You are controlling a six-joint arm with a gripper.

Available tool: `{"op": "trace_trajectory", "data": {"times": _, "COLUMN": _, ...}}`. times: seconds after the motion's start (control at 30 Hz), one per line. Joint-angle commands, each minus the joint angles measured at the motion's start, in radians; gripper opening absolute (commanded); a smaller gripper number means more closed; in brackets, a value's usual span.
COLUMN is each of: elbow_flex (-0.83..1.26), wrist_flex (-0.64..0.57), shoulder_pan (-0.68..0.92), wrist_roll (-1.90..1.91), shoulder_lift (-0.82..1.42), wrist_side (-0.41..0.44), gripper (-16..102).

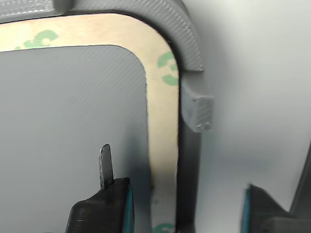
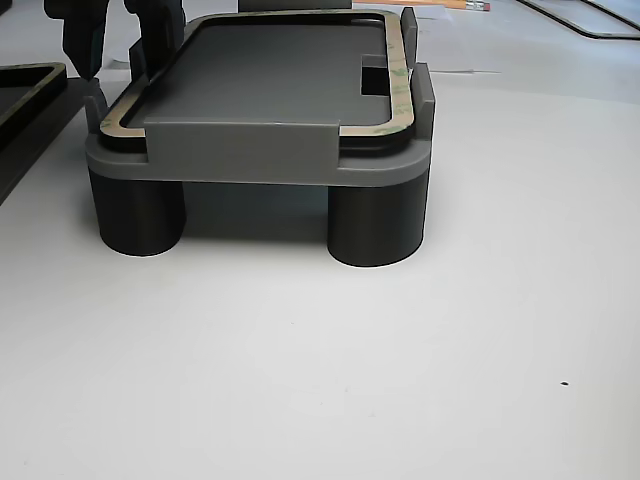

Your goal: Move top rectangular frame to the holder.

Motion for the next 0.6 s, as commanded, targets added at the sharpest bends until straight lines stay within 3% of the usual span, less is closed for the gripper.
{"op": "trace_trajectory", "data": {"times": 0.0, "elbow_flex": -0.063, "wrist_flex": 0.005, "shoulder_pan": -0.009, "wrist_roll": -0.008, "shoulder_lift": 0.014, "wrist_side": 0.025, "gripper": 100}}
{"op": "trace_trajectory", "data": {"times": 0.17, "elbow_flex": -0.167, "wrist_flex": -0.009, "shoulder_pan": 0.012, "wrist_roll": -0.152, "shoulder_lift": 0.037, "wrist_side": 0.192, "gripper": 100}}
{"op": "trace_trajectory", "data": {"times": 0.33, "elbow_flex": -0.192, "wrist_flex": -0.084, "shoulder_pan": 0.011, "wrist_roll": -0.607, "shoulder_lift": 0.138, "wrist_side": 0.382, "gripper": 100}}
{"op": "trace_trajectory", "data": {"times": 0.43, "elbow_flex": -0.014, "wrist_flex": -0.239, "shoulder_pan": -0.021, "wrist_roll": -0.925, "shoulder_lift": 0.299, "wrist_side": 0.449, "gripper": 100}}
{"op": "trace_trajectory", "data": {"times": 0.57, "elbow_flex": 0.235, "wrist_flex": -0.396, "shoulder_pan": -0.103, "wrist_roll": -1.341, "shoulder_lift": 0.525, "wrist_side": 0.437, "gripper": 100}}
